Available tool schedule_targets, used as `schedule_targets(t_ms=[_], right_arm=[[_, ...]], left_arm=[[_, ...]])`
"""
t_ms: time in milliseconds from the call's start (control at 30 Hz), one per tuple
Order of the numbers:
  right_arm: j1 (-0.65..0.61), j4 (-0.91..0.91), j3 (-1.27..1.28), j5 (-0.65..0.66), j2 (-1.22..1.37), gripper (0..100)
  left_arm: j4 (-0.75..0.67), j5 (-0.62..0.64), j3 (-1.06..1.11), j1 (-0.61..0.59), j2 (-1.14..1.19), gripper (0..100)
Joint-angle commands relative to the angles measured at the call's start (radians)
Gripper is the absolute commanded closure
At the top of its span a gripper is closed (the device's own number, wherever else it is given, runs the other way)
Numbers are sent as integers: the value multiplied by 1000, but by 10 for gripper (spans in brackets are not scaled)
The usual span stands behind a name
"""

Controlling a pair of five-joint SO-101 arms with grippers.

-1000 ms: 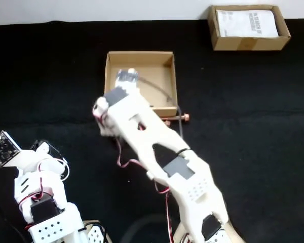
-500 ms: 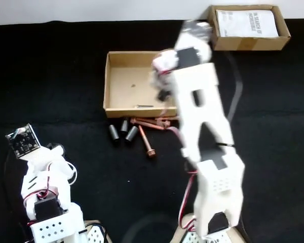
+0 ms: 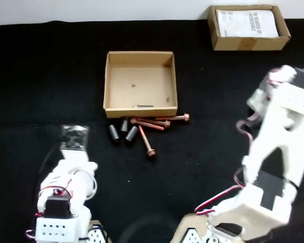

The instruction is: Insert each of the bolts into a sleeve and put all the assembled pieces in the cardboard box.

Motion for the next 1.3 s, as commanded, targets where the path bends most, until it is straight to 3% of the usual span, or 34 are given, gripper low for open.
schedule_targets(t_ms=[0, 100, 267, 467, 567, 733, 867, 933, 1267], right_arm=[[170, -111, 139, 98, -154, 991], [294, -229, 268, 164, -243, 991], [453, -366, 475, 284, -380, 991], [549, -470, 699, 351, -503, 991], [564, -504, 779, 361, -555, 991], [555, -521, 881, 361, -628, 991], [553, -545, 935, 359, -673, 991], [553, -556, 955, 359, -687, 991], [562, -561, 974, 361, -702, 991]], left_arm=[[44, -164, -85, 74, 76, 991], [54, -384, -189, 73, 189, 991], [52, -962, -424, 73, 329, 991], [135, -1591, -519, 82, 309, 991], [130, -1769, -524, 147, 303, 991], [127, -1726, -518, 272, 446, 991], [-37, -1278, -707, 360, 757, 991], [-74, -1135, -865, 364, 972, 991], [473, -1083, -1702, 493, 1903, 991]])
